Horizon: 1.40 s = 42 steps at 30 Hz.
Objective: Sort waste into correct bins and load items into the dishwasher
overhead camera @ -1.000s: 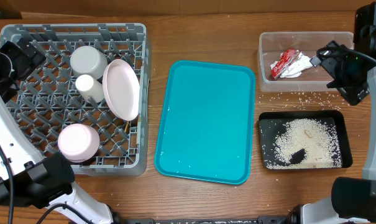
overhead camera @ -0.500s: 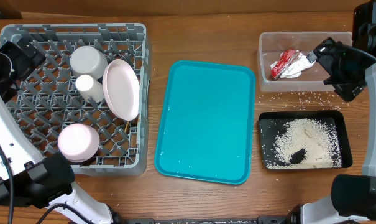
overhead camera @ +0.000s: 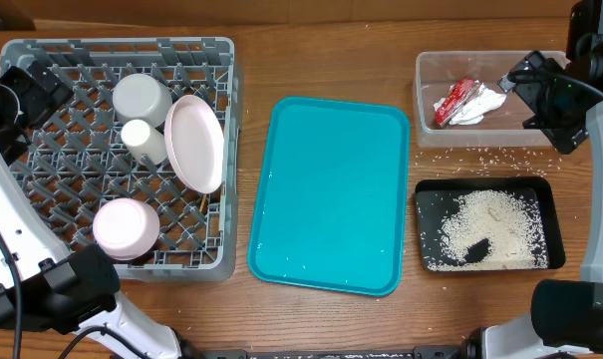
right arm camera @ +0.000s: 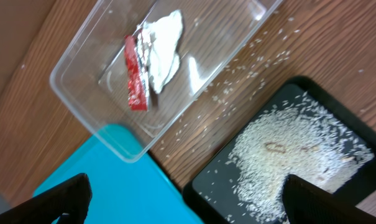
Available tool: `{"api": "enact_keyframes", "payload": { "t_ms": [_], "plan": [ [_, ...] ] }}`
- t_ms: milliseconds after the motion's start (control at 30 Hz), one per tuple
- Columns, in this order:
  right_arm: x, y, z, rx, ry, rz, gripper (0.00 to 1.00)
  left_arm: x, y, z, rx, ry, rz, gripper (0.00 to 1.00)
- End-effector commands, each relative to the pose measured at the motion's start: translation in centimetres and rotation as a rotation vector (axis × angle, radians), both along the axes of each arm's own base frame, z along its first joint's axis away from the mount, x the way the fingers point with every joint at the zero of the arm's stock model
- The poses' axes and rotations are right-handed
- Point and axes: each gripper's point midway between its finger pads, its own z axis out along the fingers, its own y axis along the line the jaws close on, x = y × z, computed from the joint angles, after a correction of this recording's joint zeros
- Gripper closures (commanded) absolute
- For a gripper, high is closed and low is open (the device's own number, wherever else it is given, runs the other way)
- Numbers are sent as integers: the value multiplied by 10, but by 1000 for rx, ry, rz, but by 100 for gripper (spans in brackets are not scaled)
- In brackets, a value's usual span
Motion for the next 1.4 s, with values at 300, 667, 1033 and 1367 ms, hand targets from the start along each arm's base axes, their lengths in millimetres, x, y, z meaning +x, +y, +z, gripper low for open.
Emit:
{"api": "enact_keyframes", "payload": {
  "t_ms": [300,667,1033,1367],
  "plan": [
    [0,-9,2,-52,-1,-25,0,1,0,0,-7,-1,8,0],
    [0,-9,2,-52,-1,-25,0,1,0,0,-6,-1,8,0],
    [0,-9,2,-52,-1,-25,0,8,7,3,13,-32,58,0],
    [0,-9,2,-52,-1,-25,0,31,-92,42,-384,-328,-435,5]
  ]
}}
